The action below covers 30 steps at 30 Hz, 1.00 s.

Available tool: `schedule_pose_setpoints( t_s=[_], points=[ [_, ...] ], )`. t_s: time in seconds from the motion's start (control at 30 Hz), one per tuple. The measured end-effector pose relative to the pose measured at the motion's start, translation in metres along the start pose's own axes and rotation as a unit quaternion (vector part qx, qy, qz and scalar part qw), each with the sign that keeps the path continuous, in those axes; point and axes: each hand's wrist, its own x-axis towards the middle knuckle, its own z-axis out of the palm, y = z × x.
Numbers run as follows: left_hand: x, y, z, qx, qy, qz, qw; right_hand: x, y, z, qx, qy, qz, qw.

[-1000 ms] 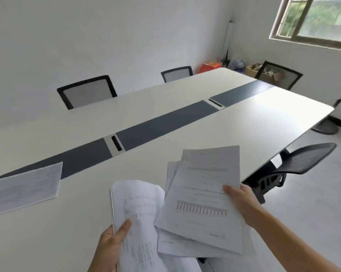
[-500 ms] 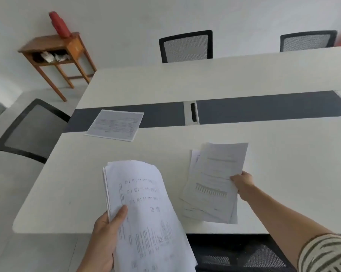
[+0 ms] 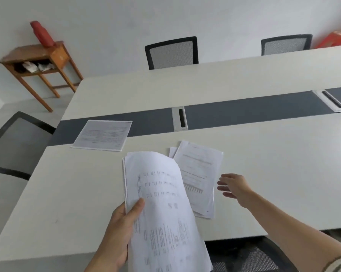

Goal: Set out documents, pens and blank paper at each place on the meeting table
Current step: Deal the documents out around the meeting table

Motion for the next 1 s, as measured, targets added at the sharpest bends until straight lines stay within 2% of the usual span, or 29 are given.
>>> schedule_pose_setpoints(
  t_s=[0.17,0.3,0.37,0.47,0.53,0.87,1.0],
  points=[
    [0.017,0.013,0.045,0.021,-0.121,-0.009,0.992,-0.079,0.017,-0.016,0.046,-0.102,-0.015,0.994],
    [0.020,0.009,0.097,0.060,-0.210,-0.034,0.975,-0.126,0.039,-0.047,0.154,-0.148,-0.007,0.977],
    [0.015,0.004,0.126,0.082,-0.242,-0.036,0.966,-0.144,0.050,-0.068,0.200,-0.101,-0.018,0.974],
    [0.001,-0.007,0.169,0.108,-0.273,-0.036,0.955,-0.170,0.069,-0.110,0.261,0.028,-0.031,0.964],
    [-0.012,-0.018,0.196,0.122,-0.290,-0.052,0.948,-0.189,0.080,-0.143,0.289,0.083,-0.051,0.952],
    [-0.116,-0.116,0.364,0.189,-0.399,-0.095,0.892,-0.279,0.172,-0.329,0.330,0.279,-0.142,0.891],
    [-0.156,-0.163,0.428,0.216,-0.410,-0.105,0.880,-0.302,0.213,-0.394,0.331,0.364,-0.155,0.857]
  ],
)
